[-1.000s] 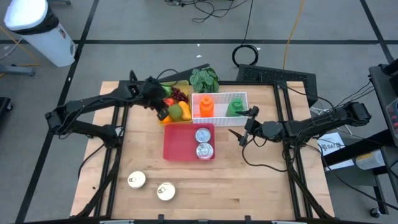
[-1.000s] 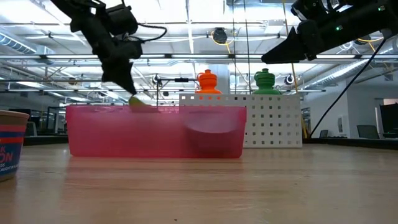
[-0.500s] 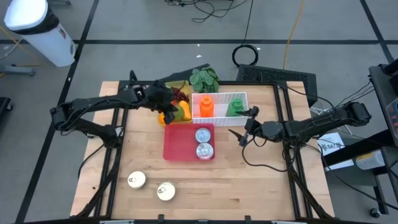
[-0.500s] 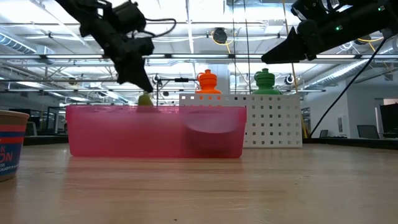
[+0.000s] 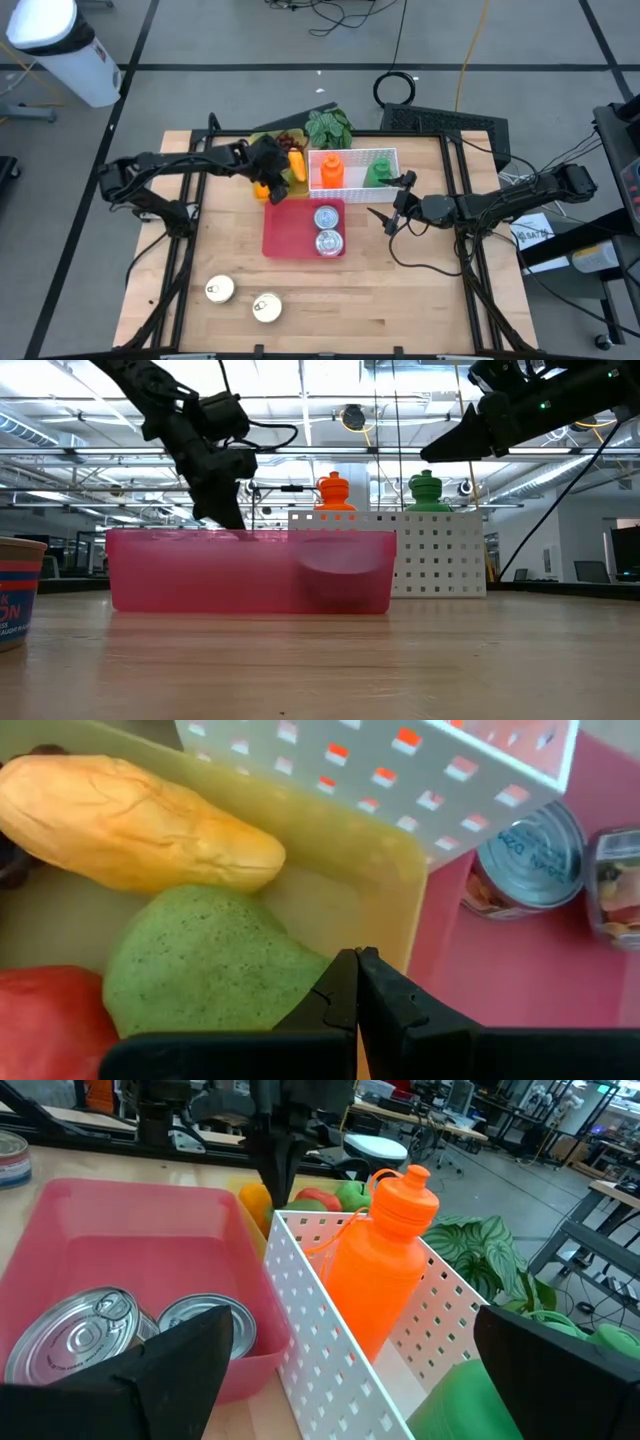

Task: Pick & Place Food Item
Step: Put the green pear in the yellow bin, then put the bottom blue pink tuna can in the pink bin

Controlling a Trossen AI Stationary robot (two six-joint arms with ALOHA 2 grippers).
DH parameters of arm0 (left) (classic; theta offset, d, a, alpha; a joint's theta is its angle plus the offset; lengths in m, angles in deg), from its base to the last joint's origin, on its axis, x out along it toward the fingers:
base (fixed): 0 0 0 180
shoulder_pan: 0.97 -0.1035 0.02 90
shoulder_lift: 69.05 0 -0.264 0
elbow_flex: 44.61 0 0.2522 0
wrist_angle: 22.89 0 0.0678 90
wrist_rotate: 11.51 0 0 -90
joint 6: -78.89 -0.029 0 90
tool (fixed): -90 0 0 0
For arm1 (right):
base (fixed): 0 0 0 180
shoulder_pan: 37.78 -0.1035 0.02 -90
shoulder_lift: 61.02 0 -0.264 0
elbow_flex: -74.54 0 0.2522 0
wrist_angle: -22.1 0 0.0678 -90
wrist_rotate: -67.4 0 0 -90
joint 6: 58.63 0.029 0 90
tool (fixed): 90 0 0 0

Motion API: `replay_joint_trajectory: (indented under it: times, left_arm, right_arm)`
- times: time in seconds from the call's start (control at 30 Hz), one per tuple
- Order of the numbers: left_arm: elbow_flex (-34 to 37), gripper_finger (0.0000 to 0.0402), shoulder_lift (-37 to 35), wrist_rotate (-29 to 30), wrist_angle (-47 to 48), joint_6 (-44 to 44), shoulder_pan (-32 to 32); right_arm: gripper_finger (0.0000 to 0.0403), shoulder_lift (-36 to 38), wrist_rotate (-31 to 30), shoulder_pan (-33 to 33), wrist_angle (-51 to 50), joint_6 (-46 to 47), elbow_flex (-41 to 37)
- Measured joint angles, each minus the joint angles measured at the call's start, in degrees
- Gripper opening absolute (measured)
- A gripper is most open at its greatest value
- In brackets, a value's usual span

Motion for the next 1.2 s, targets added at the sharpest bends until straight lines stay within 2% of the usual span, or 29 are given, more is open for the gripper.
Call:
replay_joint_trajectory:
  times: [0.17, 0.33, 0.5, 0.87, 0.97, 1.07, 1.2]
  left_arm:
    - [0.0, 0.0002, -2.2, -2.7, -0.2, 0.6, 0.0]
    - [-0.2, 0.0003, -5.1, -2.7, 0.0, 1.7, -0.5]
    - [-0.2, 0.0003, -5.9, 2.4, 0.6, 3.7, -1.7]
    - [-0.2, 0.0003, -6.4, 6.4, 0.4, 2.6, -3.5]
    - [-0.2, 0.0003, -10.0, 7.7, 1.4, 2.3, -1.0]
    - [-0.2, 0.0003, -14.3, 11.5, 7.1, 1.6, 4.0]
    - [-0.2, 0.0003, -20.1, 14.3, 17.8, 10.3, 12.5]
  right_arm:
    - [0.0396, 0.0, 0.0, 0.1, 0.0, -0.1, 0.0]
    - [0.0396, 0.0, 0.0, 0.7, 0.0, 0.1, 0.0]
    - [0.0396, 0.0, 0.0, 0.7, 0.0, 0.1, 0.0]
    - [0.0396, 0.0, 0.0, 0.7, 0.2, 0.2, 0.0]
    - [0.0396, 0.0, 0.0, 0.7, 0.2, 0.2, 0.0]
    - [0.0396, 0.0, 0.0, 0.7, 0.2, 0.2, 0.0]
    - [0.0396, 0.0, 0.0, 0.7, 0.2, 0.2, 0.0]
